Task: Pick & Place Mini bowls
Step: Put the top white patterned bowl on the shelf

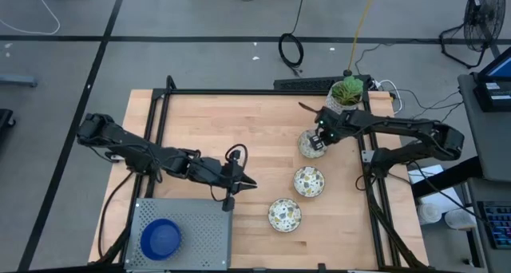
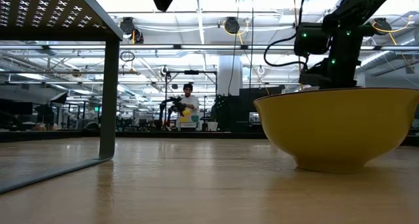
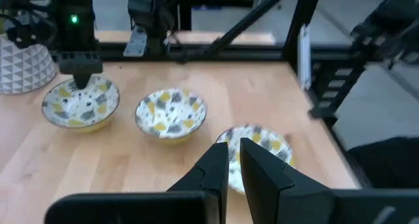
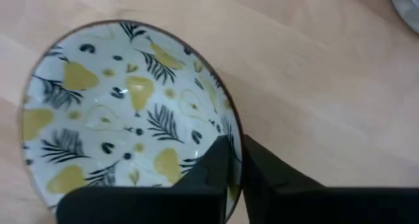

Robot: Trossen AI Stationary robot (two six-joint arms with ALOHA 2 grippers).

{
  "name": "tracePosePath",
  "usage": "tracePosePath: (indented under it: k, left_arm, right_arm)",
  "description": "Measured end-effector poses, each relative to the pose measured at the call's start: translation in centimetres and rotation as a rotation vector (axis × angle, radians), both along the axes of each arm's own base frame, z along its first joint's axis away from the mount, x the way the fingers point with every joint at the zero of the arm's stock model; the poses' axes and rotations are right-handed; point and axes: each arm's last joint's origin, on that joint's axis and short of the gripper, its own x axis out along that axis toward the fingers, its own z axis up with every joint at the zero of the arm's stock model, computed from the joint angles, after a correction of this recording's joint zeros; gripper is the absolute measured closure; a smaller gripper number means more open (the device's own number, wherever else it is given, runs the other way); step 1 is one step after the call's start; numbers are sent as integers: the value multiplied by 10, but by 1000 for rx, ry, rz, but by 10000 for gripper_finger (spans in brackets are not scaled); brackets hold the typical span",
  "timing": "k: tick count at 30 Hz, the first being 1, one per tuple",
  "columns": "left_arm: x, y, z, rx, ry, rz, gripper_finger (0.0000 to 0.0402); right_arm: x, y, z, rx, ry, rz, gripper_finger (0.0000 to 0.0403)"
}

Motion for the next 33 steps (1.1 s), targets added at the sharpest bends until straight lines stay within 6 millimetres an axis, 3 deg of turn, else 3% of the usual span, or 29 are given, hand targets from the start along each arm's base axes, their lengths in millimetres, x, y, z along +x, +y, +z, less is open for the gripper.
tracePosePath:
  k: [6,12,20,33]
  left_arm:
    - [10,4,3,65,-115,60,355]
    - [21,15,-4,113,-133,176,355]
    - [24,28,-11,156,-76,243,355]
    - [23,29,-14,362,-37,176,355]
  right_arm:
    - [11,2,15,-202,-134,94,400]
    - [23,19,43,-483,-280,168,402]
    - [40,50,64,-857,-289,271,402]
    - [80,67,85,-1239,-306,462,402]
